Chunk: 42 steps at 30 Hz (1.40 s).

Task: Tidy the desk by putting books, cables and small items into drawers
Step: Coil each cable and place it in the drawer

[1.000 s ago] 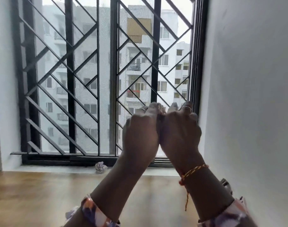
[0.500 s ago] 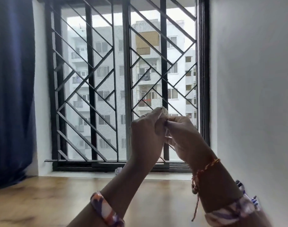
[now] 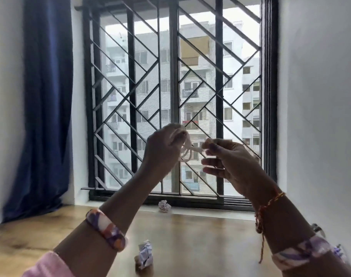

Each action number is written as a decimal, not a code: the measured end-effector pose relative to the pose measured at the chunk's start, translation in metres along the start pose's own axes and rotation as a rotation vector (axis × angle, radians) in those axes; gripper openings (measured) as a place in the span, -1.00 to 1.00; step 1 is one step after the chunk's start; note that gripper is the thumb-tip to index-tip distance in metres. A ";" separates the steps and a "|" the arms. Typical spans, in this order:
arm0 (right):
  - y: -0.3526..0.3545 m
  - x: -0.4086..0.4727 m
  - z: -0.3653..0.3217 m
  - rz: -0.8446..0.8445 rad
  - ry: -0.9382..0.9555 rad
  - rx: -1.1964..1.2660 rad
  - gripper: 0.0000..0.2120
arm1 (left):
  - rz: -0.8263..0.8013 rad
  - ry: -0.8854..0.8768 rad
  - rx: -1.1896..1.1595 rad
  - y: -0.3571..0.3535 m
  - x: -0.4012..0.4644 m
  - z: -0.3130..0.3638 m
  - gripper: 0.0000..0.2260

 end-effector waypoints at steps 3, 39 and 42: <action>-0.028 0.003 0.008 -0.169 -0.019 0.156 -0.76 | -0.051 0.169 -0.219 0.018 -0.011 -0.018 -0.88; -0.315 -0.064 0.399 -0.605 0.020 -1.134 -0.88 | 0.502 1.626 0.104 0.227 -0.443 -0.401 -0.88; -0.318 -0.063 0.399 -0.575 0.081 -1.148 -0.87 | 0.456 1.678 0.207 0.220 -0.443 -0.417 -0.83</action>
Point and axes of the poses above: each hand's wrist, its own x-axis towards the middle knuckle, its own y-axis out of the back of the hand, z = x × y, the point moved 4 cm from there along x, towards the middle knuckle, and after that the axes turned 5 degrees about -z, right-handed, at the moved point
